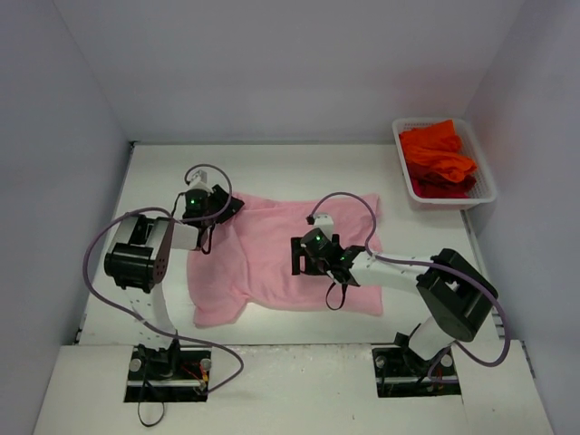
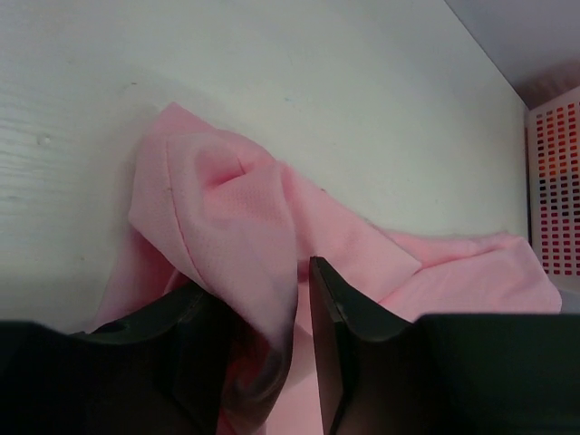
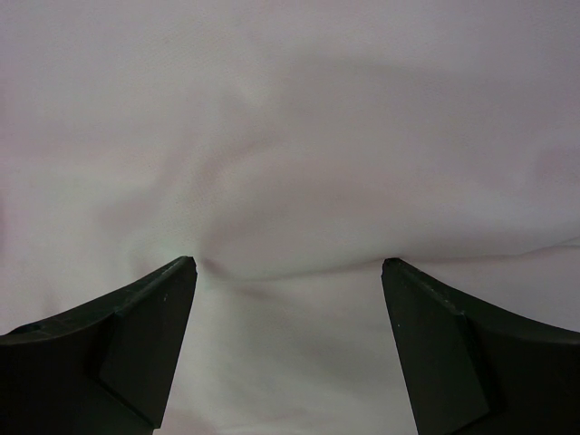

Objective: Fold and stack the t-shirts
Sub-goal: Flatten the tshirt out

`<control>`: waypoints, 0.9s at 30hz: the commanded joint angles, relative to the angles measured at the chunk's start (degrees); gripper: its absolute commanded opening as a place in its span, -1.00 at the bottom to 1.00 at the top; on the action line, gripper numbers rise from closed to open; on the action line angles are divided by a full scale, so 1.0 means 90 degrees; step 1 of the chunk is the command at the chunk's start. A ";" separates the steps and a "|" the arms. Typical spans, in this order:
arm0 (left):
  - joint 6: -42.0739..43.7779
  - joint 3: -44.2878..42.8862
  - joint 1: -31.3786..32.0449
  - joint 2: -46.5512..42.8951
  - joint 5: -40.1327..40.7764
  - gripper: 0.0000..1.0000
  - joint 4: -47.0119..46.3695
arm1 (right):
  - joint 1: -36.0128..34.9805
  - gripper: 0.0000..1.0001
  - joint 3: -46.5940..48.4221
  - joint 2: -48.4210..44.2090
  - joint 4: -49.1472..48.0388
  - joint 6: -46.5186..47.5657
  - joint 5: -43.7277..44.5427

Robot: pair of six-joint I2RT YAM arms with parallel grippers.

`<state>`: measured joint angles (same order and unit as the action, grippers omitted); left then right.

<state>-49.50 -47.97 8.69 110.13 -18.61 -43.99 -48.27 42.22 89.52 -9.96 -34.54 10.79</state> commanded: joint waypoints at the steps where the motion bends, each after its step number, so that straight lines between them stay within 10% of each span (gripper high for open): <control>1: 0.0362 -0.0071 0.0294 -0.0771 0.0212 -0.36 -0.0094 | -0.0056 0.61 0.0221 -0.0181 -0.0046 -0.0078 0.0276; 8: 0.0977 0.0134 0.0831 -0.1659 0.0778 -0.98 0.0756 | -0.0086 0.61 0.0192 -0.0200 -0.0036 -0.0087 0.0276; 27: 0.1936 0.1071 0.2705 -0.3838 0.3073 -1.00 0.3002 | -0.0096 0.62 0.0309 -0.0522 0.0237 -0.0058 0.0276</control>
<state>-32.86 -38.37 31.20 77.47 5.39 -17.93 -48.82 42.33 88.31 -8.47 -34.52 11.16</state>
